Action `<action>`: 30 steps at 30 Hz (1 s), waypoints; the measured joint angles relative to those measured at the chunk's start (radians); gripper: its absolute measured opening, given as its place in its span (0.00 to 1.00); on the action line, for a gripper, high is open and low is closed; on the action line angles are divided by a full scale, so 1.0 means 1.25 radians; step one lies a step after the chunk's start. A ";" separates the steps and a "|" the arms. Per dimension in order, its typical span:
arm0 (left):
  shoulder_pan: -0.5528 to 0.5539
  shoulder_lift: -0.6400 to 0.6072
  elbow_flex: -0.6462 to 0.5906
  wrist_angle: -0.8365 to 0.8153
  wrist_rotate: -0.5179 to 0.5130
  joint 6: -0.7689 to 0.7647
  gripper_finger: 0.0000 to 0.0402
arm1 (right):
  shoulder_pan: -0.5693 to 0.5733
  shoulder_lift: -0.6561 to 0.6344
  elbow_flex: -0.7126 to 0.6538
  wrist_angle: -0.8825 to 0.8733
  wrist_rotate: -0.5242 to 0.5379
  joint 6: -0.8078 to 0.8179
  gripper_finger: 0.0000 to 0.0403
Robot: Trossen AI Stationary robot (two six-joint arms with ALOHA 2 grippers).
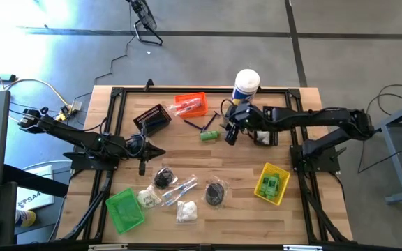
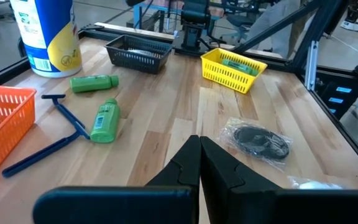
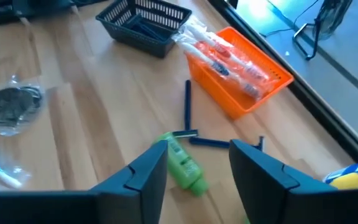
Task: Pick & Place Travel size toiletries
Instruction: Put the black hairbrush into the green bin
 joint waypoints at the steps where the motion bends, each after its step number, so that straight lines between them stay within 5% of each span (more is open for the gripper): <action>1: 0.000 0.000 0.000 0.000 -0.001 -0.005 0.00 | -0.005 0.000 0.000 0.000 -0.002 -0.010 0.44; 10: 0.000 0.000 0.000 -0.008 -0.065 -0.016 0.04 | -0.046 0.039 0.000 0.008 -0.056 -0.042 0.61; 19: 0.000 0.000 0.000 -0.023 -0.081 -0.016 0.05 | -0.055 0.133 0.000 0.056 -0.139 -0.116 0.60; 30: 0.000 0.000 0.000 -0.036 -0.079 -0.017 0.05 | -0.021 0.158 0.000 0.051 -0.282 -0.046 0.60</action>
